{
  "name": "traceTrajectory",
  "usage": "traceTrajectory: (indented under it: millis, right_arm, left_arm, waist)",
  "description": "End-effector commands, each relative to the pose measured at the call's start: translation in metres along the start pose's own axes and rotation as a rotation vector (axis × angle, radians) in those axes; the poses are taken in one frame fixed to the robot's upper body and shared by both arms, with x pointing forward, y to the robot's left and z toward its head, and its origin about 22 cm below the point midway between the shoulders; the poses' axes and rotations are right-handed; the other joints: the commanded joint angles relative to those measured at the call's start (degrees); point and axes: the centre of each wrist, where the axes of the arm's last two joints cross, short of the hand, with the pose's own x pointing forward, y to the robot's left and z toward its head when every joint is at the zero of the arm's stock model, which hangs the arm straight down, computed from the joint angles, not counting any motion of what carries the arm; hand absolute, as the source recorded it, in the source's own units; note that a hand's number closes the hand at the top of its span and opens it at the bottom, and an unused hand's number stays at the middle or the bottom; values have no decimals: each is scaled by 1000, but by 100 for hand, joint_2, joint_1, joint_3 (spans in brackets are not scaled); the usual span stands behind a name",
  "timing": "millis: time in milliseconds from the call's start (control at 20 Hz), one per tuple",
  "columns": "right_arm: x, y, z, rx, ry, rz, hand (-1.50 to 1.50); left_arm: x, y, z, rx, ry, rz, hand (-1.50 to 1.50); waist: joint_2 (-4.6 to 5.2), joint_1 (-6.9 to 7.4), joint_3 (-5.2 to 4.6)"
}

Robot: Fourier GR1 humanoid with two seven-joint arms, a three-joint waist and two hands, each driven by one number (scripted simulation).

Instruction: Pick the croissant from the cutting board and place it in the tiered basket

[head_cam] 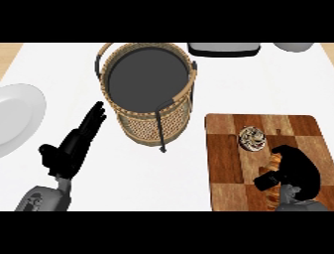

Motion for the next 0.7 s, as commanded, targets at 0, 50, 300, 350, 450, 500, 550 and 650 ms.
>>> traceTrajectory:
  millis: [0, 50, 300, 350, 450, 500, 550, 650]
  right_arm:
    - [11, 2, -10, -56, 8, -33, 150]
    - [-2, -6, -14, -54, -1, -32, 150]
    - [17, 10, 8, -84, -6, -30, 150]
    - [9, 15, -10, -83, -24, -23, 150]
    - [19, -6, 0, -101, -1, -6, 150]
    - [11, -6, 37, -117, -43, 11, 150]
    - [-11, 6, 37, -90, -78, 42, 150]
    - [-28, 12, 69, -103, -132, 61, 150]
  left_arm:
    - [-7, 13, -3, -3, 10, -11, 0]
    - [6, -12, 3, 13, -4, -5, 0]
    - [-4, -18, -1, 5, -1, -6, 0]
    - [5, 5, -9, -10, 10, -1, 0]
    - [8, 1, -3, 5, 11, -5, 0]
    - [-11, 0, -1, 12, 0, -1, 0]
    - [3, -8, -1, 3, 5, -20, 0]
    - [3, -3, 7, 11, 6, -21, 0]
  waist:
    - [14, 4, 18]
    - [8, 6, 19]
    - [9, 1, 18]
    - [12, 1, 19]
    - [9, 6, 18]
    - [4, -23, 15]
    - [0, -24, 17]
    - [-18, -62, 15]
